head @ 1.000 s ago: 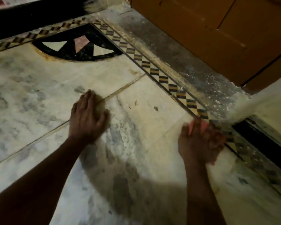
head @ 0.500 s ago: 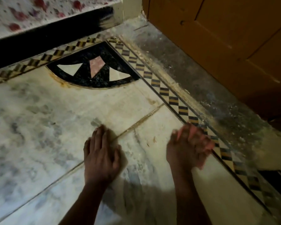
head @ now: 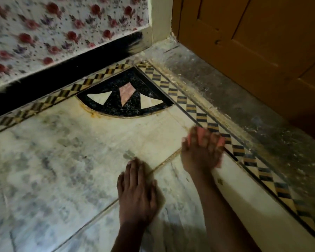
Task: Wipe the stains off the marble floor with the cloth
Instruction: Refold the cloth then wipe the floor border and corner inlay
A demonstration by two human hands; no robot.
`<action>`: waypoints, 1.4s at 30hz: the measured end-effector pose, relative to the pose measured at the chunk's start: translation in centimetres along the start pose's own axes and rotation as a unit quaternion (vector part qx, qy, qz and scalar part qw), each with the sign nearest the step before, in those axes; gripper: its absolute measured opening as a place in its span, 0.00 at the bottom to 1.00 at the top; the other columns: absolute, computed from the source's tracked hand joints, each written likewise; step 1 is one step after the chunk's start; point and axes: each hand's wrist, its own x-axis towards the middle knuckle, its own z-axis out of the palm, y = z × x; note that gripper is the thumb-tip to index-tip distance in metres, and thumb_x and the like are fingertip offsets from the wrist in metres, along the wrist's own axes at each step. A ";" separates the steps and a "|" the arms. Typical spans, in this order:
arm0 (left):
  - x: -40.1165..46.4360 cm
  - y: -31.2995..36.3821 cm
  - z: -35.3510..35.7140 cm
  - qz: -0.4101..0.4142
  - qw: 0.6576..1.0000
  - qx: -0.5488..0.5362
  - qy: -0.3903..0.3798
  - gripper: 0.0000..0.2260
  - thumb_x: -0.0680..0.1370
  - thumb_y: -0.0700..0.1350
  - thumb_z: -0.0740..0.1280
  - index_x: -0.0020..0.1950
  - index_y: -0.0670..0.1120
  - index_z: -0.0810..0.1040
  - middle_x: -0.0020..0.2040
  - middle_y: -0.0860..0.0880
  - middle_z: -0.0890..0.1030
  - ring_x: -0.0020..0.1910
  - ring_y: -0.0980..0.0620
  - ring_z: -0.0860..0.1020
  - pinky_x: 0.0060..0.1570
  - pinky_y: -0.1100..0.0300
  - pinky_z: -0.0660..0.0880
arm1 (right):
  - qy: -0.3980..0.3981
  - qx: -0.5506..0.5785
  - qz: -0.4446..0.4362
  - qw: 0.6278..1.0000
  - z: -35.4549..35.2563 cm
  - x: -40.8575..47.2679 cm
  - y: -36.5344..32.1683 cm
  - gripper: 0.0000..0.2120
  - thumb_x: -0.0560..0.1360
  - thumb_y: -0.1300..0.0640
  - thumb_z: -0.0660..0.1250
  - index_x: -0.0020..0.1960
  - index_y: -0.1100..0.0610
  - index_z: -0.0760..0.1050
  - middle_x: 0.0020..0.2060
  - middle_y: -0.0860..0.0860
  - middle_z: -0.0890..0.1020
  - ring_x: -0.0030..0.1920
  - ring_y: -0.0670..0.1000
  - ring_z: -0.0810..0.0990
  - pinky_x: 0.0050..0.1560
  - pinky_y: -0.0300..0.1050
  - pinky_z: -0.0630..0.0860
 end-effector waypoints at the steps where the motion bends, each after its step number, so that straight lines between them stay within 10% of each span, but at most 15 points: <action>1: 0.0 0.1 -0.1 -0.001 1.000 -0.001 -0.001 0.31 0.81 0.58 0.56 0.79 0.41 0.69 0.82 0.41 0.67 0.81 0.40 0.66 0.78 0.44 0.55 | -0.010 -0.007 -0.055 0.998 0.2 -0.5 -1.6 0.34 0.82 0.32 0.36 0.85 0.41 0.35 0.86 0.58 0.40 0.84 0.66 0.38 0.81 0.70 0.41; 5: -0.1 0.2 -1.1 -0.012 1.000 -0.008 -0.019 0.30 0.81 0.57 0.56 0.79 0.42 0.70 0.82 0.41 0.66 0.81 0.41 0.65 0.78 0.43 0.56 | -0.026 -0.065 -0.260 0.963 0.8 -8.2 1.9 0.31 0.83 0.35 0.45 0.84 0.34 0.41 0.87 0.53 0.43 0.86 0.63 0.43 0.83 0.67 0.49; 12: 5.3 -3.7 -3.0 0.030 0.999 -0.026 0.004 0.31 0.71 0.52 0.62 0.71 0.40 0.75 0.70 0.39 0.79 0.66 0.38 0.80 0.63 0.43 0.77 | -0.064 0.004 -0.015 0.998 -1.6 1.2 0.4 0.31 0.84 0.34 0.41 0.84 0.37 0.34 0.85 0.58 0.35 0.84 0.67 0.35 0.81 0.72 0.41; 20: 15.1 -13.4 -5.2 -0.125 0.991 0.032 0.029 0.34 0.82 0.59 0.49 0.84 0.41 0.57 0.84 0.40 0.60 0.83 0.40 0.60 0.80 0.39 0.58 | 0.003 -0.004 -0.266 0.964 2.4 -7.7 -6.2 0.28 0.82 0.37 0.52 0.82 0.33 0.57 0.86 0.51 0.56 0.84 0.63 0.56 0.81 0.68 0.55; 27: 15.5 -15.0 -3.5 -0.181 0.982 0.002 0.055 0.33 0.82 0.58 0.51 0.84 0.41 0.58 0.84 0.40 0.60 0.82 0.39 0.60 0.80 0.40 0.55 | 0.036 0.003 -0.045 0.998 2.6 3.2 -12.6 0.32 0.83 0.34 0.43 0.85 0.38 0.44 0.86 0.58 0.48 0.85 0.66 0.47 0.81 0.70 0.48; 33: 15.7 -14.9 -4.3 -0.190 0.982 -0.003 0.016 0.32 0.84 0.56 0.51 0.85 0.42 0.56 0.86 0.41 0.56 0.84 0.40 0.56 0.80 0.38 0.54 | -0.034 -0.061 -0.311 0.948 3.0 -1.1 -14.7 0.28 0.84 0.35 0.45 0.84 0.32 0.49 0.87 0.48 0.51 0.86 0.59 0.51 0.80 0.66 0.56; 42: 15.9 -14.7 -3.8 -0.199 0.980 0.012 -0.001 0.33 0.81 0.54 0.54 0.84 0.40 0.58 0.85 0.38 0.58 0.84 0.38 0.57 0.79 0.37 0.54 | -0.080 -0.070 -0.086 0.991 0.8 8.3 -18.4 0.33 0.83 0.32 0.39 0.83 0.39 0.31 0.84 0.56 0.32 0.84 0.65 0.33 0.81 0.71 0.38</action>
